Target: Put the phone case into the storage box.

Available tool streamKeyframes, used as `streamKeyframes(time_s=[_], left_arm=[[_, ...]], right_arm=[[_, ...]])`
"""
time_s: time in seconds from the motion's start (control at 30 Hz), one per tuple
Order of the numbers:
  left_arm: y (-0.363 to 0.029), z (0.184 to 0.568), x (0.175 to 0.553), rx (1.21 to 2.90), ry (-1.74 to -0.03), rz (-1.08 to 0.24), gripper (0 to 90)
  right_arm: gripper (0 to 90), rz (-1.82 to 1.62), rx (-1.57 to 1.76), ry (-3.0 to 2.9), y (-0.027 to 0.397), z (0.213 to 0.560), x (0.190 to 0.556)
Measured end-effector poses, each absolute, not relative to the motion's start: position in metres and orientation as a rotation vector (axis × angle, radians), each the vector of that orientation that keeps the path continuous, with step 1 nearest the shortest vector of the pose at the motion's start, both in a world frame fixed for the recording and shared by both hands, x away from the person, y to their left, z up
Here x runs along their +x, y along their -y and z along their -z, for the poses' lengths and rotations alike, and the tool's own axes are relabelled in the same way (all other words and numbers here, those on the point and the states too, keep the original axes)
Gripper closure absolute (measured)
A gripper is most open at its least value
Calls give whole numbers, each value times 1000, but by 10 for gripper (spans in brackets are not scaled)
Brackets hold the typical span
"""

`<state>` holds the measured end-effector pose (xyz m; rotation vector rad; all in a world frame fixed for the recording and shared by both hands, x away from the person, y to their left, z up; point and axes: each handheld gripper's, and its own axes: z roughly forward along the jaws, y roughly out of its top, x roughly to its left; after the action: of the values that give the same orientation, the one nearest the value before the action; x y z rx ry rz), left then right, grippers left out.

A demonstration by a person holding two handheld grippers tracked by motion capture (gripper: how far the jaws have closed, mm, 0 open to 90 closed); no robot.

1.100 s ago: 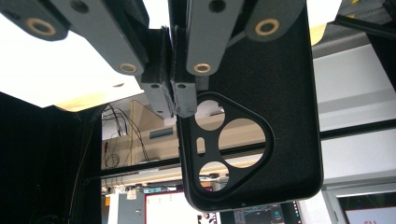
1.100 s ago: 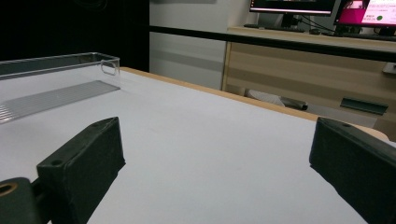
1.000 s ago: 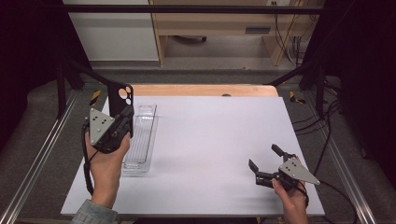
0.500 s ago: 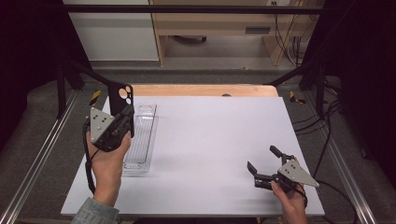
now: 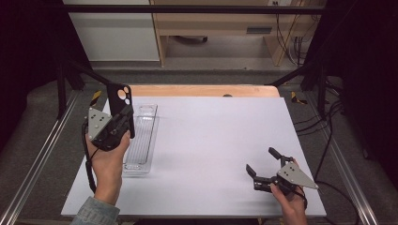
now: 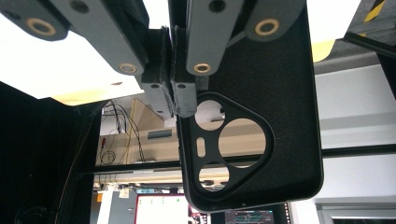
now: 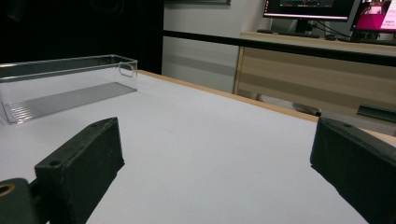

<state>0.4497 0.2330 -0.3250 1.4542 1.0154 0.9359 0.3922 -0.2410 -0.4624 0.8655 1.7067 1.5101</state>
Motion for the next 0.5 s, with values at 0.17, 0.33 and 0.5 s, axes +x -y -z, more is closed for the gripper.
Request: streamKeyframes(time_s=[0.17, 0.33, 0.5], left_arm=[[-234, 328, 454, 1450, -1031, -912, 876], [-233, 330, 457, 1455, -1036, -915, 876], [-232, 331, 460, 1461, -1042, -907, 876]], right_arm=[[30, -1512, 864, -1704, 242, 462, 392], [30, -1514, 863, -1707, 241, 462, 392], [30, -1515, 863, -1708, 241, 462, 392]])
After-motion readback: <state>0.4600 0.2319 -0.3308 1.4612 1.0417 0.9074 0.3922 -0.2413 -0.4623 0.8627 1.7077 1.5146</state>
